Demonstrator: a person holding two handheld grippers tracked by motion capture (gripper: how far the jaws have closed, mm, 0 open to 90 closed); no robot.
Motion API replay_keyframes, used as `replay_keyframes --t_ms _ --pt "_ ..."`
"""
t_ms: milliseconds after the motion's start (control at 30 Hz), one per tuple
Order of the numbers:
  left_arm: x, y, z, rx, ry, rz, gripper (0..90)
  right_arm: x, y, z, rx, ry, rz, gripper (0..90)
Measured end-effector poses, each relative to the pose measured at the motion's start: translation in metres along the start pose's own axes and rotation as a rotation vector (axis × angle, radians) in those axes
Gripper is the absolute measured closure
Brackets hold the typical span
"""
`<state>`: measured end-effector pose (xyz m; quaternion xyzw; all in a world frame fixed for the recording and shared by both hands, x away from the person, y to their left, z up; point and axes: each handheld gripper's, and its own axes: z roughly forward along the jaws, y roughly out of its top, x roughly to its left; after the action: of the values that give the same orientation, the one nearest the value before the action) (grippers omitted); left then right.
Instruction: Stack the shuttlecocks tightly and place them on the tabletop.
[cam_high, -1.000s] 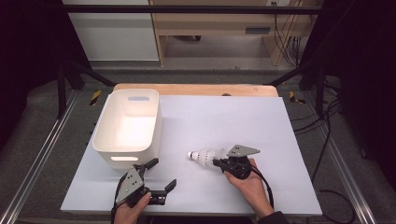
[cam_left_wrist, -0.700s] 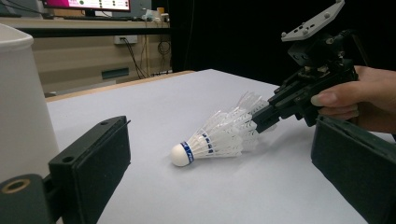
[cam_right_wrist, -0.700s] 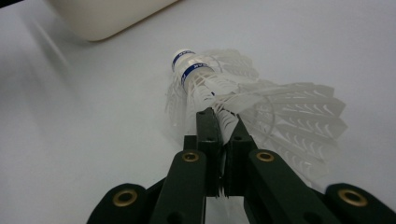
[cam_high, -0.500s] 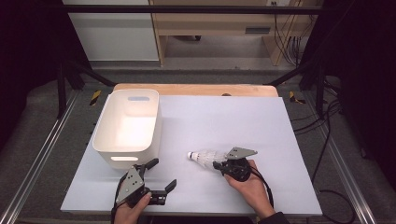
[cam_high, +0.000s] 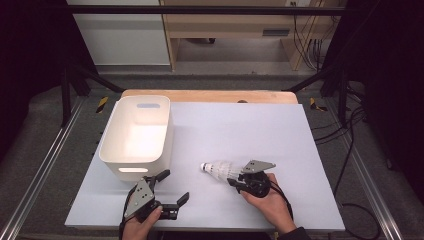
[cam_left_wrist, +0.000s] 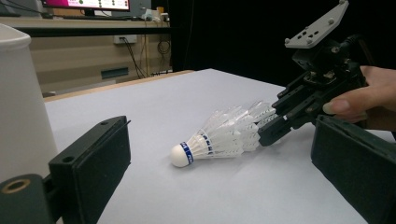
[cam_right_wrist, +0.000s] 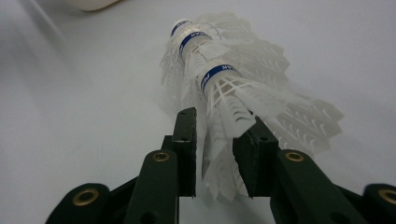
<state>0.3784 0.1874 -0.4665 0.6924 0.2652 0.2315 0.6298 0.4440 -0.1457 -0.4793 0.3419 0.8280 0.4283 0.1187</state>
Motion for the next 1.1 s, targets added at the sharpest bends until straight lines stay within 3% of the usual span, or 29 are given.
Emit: replay_keyframes --t_ms 200,367,433,733,967,1100 --pt "0.000 0.000 0.000 0.000 0.002 0.000 4.7 -0.002 -0.007 -0.010 -0.007 -0.003 0.019 70.1" --pt "0.000 0.000 0.000 0.003 0.001 0.003 4.7 -0.006 -0.006 -0.011 -0.033 0.020 0.026 86.8" --pt "0.000 0.000 0.000 0.001 0.001 0.000 4.6 -0.008 -0.006 -0.009 -0.041 0.028 0.028 89.6" --pt "0.000 0.000 0.000 0.003 0.000 -0.001 4.7 -0.009 0.001 0.000 -0.063 0.086 -0.002 90.0" --pt "0.000 0.000 0.000 0.003 0.001 -0.001 4.6 -0.010 0.000 0.002 -0.052 0.084 -0.013 89.5" --pt "0.000 0.000 0.000 0.002 0.002 -0.001 4.7 -0.008 0.000 0.002 -0.042 0.074 -0.026 83.1"
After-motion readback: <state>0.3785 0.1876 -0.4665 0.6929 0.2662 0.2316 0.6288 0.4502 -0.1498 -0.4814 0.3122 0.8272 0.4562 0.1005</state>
